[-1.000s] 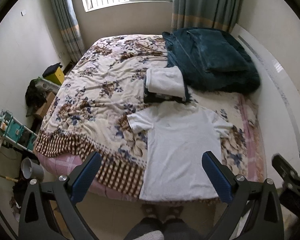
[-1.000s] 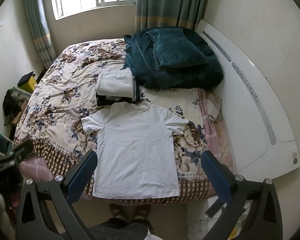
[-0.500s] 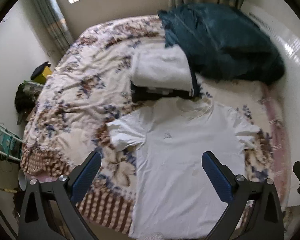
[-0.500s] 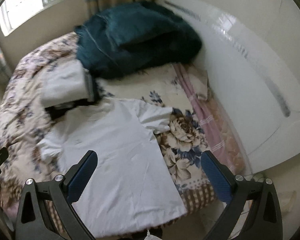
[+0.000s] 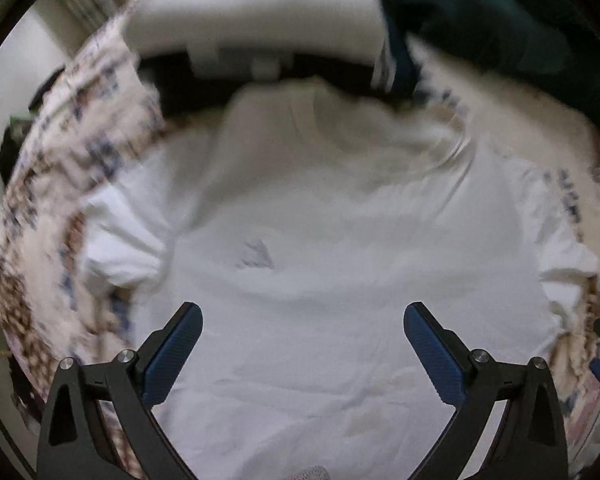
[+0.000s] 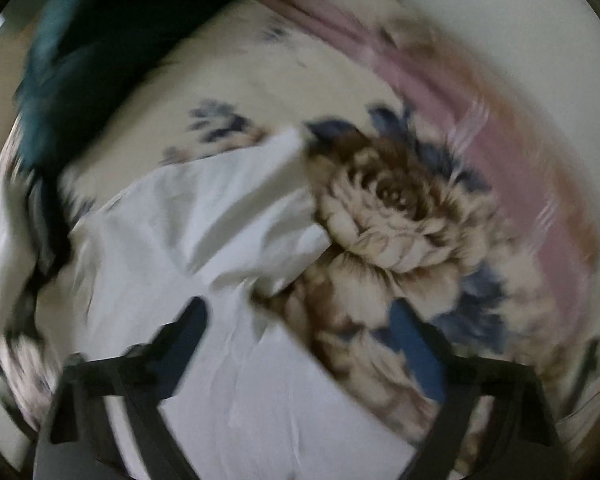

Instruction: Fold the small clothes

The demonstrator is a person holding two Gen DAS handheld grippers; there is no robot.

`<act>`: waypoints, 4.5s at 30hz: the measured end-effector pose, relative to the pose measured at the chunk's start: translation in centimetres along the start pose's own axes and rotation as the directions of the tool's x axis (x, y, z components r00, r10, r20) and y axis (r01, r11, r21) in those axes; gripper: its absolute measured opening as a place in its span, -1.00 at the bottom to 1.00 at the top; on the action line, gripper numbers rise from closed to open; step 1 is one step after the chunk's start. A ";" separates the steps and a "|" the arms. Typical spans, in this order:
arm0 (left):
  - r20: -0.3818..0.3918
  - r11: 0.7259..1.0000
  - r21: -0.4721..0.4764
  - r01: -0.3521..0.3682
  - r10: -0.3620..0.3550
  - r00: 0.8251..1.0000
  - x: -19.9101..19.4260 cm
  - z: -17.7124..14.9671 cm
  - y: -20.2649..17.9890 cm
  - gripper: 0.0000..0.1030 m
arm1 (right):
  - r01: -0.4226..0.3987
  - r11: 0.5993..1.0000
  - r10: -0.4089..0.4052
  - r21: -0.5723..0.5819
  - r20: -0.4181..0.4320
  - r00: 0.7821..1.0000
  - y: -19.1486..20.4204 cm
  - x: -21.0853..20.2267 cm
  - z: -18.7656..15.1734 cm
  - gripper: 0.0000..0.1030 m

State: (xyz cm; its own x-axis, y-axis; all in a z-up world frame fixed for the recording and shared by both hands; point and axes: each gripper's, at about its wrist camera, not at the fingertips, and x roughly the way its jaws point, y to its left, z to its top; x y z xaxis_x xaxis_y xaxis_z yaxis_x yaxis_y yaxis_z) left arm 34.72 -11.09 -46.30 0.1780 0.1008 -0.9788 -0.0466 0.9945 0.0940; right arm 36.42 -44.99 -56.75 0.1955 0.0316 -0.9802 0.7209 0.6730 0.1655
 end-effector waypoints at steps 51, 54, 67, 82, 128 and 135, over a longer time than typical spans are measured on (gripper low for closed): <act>0.323 0.420 -0.807 0.415 -0.273 0.906 8.0 -7.9 32.2 0.43 | 0.056 0.842 -0.047 -0.536 0.032 0.998 15.2 7.4 -20.8 0.08; 0.399 0.469 -0.732 0.495 -0.294 0.869 7.4 -6.4 30.3 -0.93 | 0.076 0.854 -0.065 -0.514 0.041 0.997 15.0 7.6 -21.1 0.08; 0.411 0.890 -0.092 0.447 -0.375 0.831 -0.6 -0.6 12.6 -0.93 | 0.138 0.913 -0.132 -0.383 0.044 0.990 9.8 6.7 -19.5 0.08; 0.192 0.931 -0.133 0.340 -0.312 0.930 2.5 -0.1 14.9 0.75 | -0.064 0.934 0.036 -0.353 -0.083 0.996 6.3 3.4 -18.9 0.08; -0.200 0.929 0.063 0.364 -0.345 0.917 -1.4 -35.0 -24.4 0.74 | -0.105 0.846 -0.038 -0.523 -0.256 0.966 -16.0 -3.3 -1.3 0.09; -0.033 0.911 0.002 0.413 -0.413 0.910 -3.8 -34.4 -20.7 -0.99 | -0.209 0.839 0.041 -0.503 -0.324 0.945 -12.7 -0.2 -0.5 0.09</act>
State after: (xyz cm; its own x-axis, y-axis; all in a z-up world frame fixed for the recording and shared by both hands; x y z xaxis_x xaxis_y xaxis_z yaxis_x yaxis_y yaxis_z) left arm 1.21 -33.05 -50.81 0.1491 -0.3195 -0.9358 0.0328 0.9474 -0.3183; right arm 26.89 -53.23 -58.74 -0.0016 0.2969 -0.9549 0.2296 0.9295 0.2886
